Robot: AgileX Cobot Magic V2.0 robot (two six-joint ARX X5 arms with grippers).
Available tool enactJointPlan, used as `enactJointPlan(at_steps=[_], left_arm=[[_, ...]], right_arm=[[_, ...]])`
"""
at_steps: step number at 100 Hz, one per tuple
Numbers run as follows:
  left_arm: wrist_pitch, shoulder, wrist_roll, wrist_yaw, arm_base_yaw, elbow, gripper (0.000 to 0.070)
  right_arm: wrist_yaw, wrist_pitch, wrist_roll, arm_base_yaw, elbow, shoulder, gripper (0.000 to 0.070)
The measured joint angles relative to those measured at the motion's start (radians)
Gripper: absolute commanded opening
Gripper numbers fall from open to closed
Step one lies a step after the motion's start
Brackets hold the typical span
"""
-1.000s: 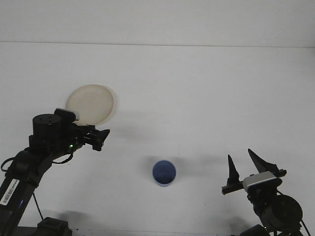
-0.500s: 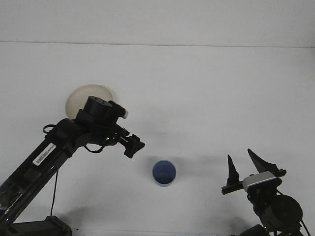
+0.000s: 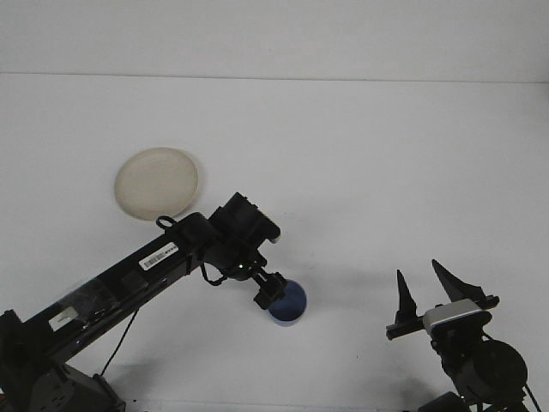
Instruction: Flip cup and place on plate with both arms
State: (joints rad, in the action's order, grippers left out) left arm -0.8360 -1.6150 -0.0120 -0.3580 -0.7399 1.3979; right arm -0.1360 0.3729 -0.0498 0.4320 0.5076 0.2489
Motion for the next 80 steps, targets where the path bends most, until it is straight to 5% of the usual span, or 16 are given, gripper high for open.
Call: enactJointPlan(at_steps=[23,56,80], left_arm=[[0.013,-0.064,-0.006,0.069,-0.032,0.000,0.0544],[0.059,-0.151,-0.009,0.071,-0.049,0.000,0.0522],[0.069,-0.167,-0.009,0.072,-0.050,0.000,0.0183]], right_arm=[[0.000,0.000,0.000,0.000,0.000,0.000,0.0415],[0.000,-0.001,0.000,0.000,0.000,0.000,0.0415],[0.000,-0.001,0.000,0.000,0.000,0.000,0.0415]])
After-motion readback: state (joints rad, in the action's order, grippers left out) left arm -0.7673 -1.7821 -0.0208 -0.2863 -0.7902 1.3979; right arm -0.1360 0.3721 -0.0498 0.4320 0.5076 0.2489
